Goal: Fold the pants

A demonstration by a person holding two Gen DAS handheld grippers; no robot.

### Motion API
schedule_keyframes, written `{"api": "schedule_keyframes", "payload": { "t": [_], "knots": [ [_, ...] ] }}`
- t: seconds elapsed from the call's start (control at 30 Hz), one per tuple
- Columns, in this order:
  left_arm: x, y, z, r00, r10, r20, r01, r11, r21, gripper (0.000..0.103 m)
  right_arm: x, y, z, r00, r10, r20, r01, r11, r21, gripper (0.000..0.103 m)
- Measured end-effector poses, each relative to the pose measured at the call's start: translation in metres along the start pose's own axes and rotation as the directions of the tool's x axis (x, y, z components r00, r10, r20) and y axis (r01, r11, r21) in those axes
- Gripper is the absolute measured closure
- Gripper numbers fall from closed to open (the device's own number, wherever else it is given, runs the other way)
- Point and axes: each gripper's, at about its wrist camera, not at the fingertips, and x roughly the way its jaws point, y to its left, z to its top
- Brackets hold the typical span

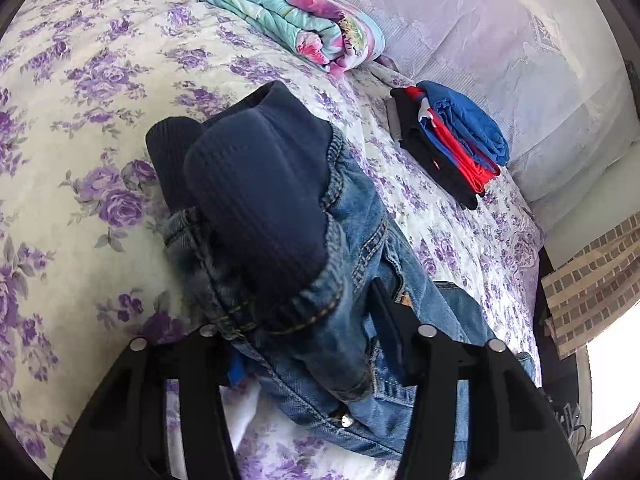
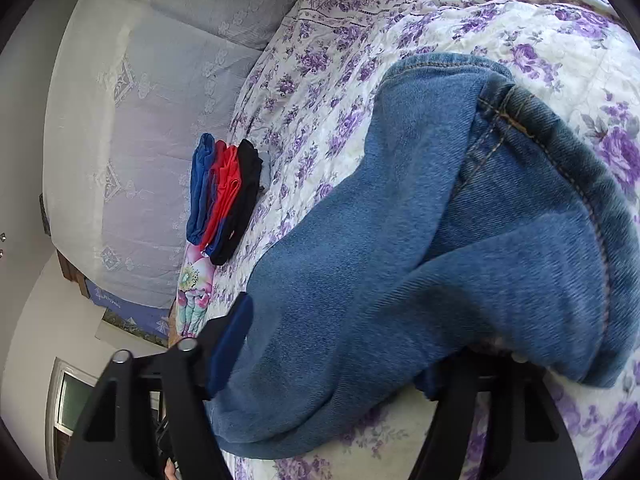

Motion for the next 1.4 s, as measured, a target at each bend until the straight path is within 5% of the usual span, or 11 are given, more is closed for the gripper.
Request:
{"api": "schedule_keyframes", "payload": {
  "t": [0.07,0.13,0.27,0.43,0.63,0.87,1.03,1.2,1.3,1.37,1.4],
  "knots": [
    [-0.003,0.003,-0.003,1.0,-0.011,0.013,0.011,1.0,0.014,0.069,-0.001,-0.016,0.002,1.0,0.024,-0.019,-0.023,1.0,0.018,0.082],
    [-0.008,0.002,-0.006,0.999,-0.026,0.024,0.025,0.999,0.026,0.076,-0.004,-0.022,0.003,0.997,0.065,-0.037,-0.064,0.998,0.016,0.086],
    [-0.033,-0.004,-0.01,0.997,-0.048,0.062,0.046,0.999,0.028,0.082,-0.02,0.01,0.005,0.999,0.032,-0.001,-0.032,0.989,-0.147,0.087],
    [-0.094,-0.009,-0.028,0.989,-0.039,0.139,0.03,0.997,0.066,0.082,-0.047,0.076,0.0,0.997,0.076,-0.016,-0.077,0.911,-0.405,0.088],
    [-0.085,0.044,-0.058,0.998,0.041,0.037,-0.039,0.998,-0.043,0.077,-0.035,0.019,-0.029,0.994,-0.046,-0.098,0.014,0.952,-0.305,0.087],
    [-0.119,0.037,-0.06,0.992,0.104,0.068,-0.106,0.994,0.035,0.049,-0.068,-0.006,-0.027,0.995,0.014,-0.096,-0.027,0.99,-0.138,0.061],
    [-0.172,0.036,-0.065,0.952,0.154,0.265,-0.175,0.983,0.056,0.031,-0.087,-0.008,-0.02,0.996,0.059,-0.068,-0.065,0.994,-0.089,0.061],
    [-0.186,0.023,-0.064,0.951,0.109,0.291,-0.147,0.983,0.112,0.026,-0.113,-0.007,-0.011,0.997,0.072,-0.041,-0.075,0.995,-0.069,0.061],
    [-0.177,0.015,-0.066,0.955,0.105,0.278,-0.15,0.978,0.146,0.021,-0.142,-0.001,-0.001,0.997,-0.004,0.083,0.014,0.993,-0.121,0.053],
    [-0.166,0.01,-0.065,0.964,0.088,0.251,-0.131,0.978,0.161,0.021,-0.153,-0.004,0.012,0.977,-0.13,0.172,0.154,0.979,-0.136,0.017],
    [-0.161,0.007,-0.067,0.968,0.082,0.239,-0.124,0.978,0.168,0.021,-0.15,-0.005,0.023,0.968,-0.183,0.172,0.21,0.964,-0.16,0.017]
  ]
}}
